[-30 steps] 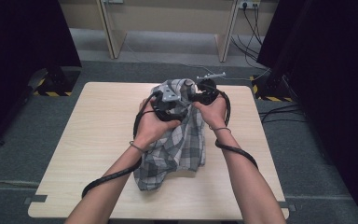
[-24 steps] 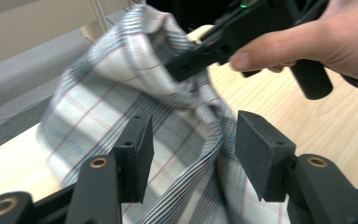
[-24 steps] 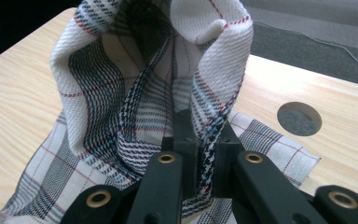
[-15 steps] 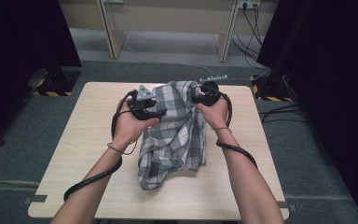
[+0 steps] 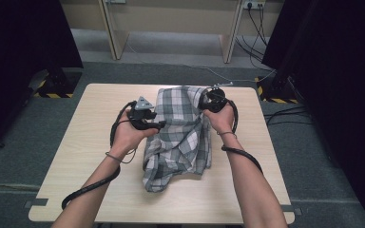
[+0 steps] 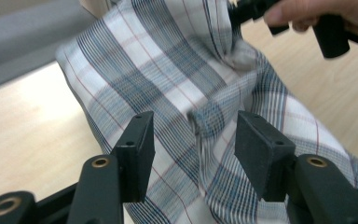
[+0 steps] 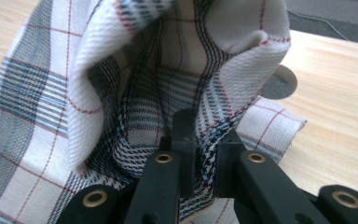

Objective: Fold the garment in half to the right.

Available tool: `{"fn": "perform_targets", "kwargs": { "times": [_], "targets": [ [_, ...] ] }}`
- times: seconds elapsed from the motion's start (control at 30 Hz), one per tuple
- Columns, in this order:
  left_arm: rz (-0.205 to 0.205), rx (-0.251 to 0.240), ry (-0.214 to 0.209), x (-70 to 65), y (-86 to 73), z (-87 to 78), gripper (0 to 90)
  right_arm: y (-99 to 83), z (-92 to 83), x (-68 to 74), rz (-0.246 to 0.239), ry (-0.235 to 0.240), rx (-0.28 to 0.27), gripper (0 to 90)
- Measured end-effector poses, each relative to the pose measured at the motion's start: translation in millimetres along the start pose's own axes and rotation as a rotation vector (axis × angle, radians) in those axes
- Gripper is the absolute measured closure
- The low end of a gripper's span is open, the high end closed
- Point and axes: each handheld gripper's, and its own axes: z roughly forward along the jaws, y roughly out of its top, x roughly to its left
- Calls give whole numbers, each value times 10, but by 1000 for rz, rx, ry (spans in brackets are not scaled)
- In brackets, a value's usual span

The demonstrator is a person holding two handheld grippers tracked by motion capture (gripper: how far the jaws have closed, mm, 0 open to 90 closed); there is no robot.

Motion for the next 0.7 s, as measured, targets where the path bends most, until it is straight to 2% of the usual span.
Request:
{"fn": "perform_targets", "kwargs": {
  "times": [0.17,0.23,0.27,0.33,0.43,0.47,0.53,0.6,0.7],
  "targets": [
    [-5,58,-45,-49,-109,172,461,-25,36,-54,-12,-49,15,711],
    [-2,84,-61,-71,-139,243,499,-32,22,-81,-20,-85,9,648],
    [0,92,-67,-80,-150,267,526,-34,8,-93,-18,-94,7,606],
    [6,104,-83,-110,-174,319,588,-37,-35,-129,-19,-105,1,577],
    [37,112,-116,-178,-178,357,717,-58,-143,-206,-16,-113,-20,548],
    [42,110,-121,-194,-176,364,795,-78,-192,-248,-18,-115,-26,542],
    [48,104,-123,-234,-154,375,865,-107,-243,-291,-12,-112,-32,533],
    [50,86,-126,-272,-124,372,874,-141,-293,-324,-6,-103,-40,528],
    [80,76,-136,-351,-58,341,876,-188,-378,-374,-5,-91,-57,522]
  ]
}}
